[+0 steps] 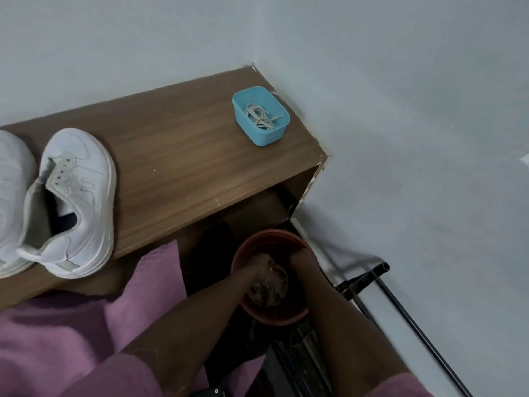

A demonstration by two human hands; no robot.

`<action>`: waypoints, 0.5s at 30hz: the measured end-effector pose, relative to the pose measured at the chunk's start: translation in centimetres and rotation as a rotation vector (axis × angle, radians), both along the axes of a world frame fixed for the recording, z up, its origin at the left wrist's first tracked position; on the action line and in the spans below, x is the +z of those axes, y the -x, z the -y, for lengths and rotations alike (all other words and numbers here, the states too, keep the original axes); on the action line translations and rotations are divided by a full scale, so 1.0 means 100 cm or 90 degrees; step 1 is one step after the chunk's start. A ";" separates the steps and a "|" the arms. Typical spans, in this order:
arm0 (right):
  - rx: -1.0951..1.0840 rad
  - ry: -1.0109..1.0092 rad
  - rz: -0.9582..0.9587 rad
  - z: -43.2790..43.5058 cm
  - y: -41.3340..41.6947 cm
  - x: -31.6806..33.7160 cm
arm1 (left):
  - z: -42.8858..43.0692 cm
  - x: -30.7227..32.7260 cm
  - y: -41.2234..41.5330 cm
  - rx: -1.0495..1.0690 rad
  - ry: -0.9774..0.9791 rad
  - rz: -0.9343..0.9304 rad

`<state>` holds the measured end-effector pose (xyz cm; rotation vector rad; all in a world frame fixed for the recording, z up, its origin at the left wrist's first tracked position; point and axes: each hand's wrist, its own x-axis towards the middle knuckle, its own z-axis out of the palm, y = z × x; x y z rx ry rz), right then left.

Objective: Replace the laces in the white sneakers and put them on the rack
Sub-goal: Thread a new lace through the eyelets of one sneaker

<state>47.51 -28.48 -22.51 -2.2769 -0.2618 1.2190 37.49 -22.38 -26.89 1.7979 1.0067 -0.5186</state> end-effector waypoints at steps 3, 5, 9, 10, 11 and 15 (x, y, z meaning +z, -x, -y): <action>-0.018 0.038 0.127 -0.003 -0.003 0.017 | -0.005 0.018 -0.004 0.023 -0.025 0.047; -0.070 0.008 0.212 -0.014 -0.002 0.027 | -0.011 0.038 -0.009 0.051 -0.062 0.101; -0.144 -0.069 0.357 -0.050 0.005 0.061 | -0.029 0.096 -0.018 0.132 -0.162 0.233; -0.140 -0.092 0.382 -0.059 0.008 0.074 | -0.034 0.111 -0.020 0.152 -0.197 0.275; -0.127 -0.115 0.400 -0.069 0.008 0.084 | -0.040 0.126 -0.021 0.171 -0.239 0.317; -0.013 -0.174 0.490 -0.108 0.006 0.126 | -0.080 0.181 -0.026 0.232 -0.361 0.372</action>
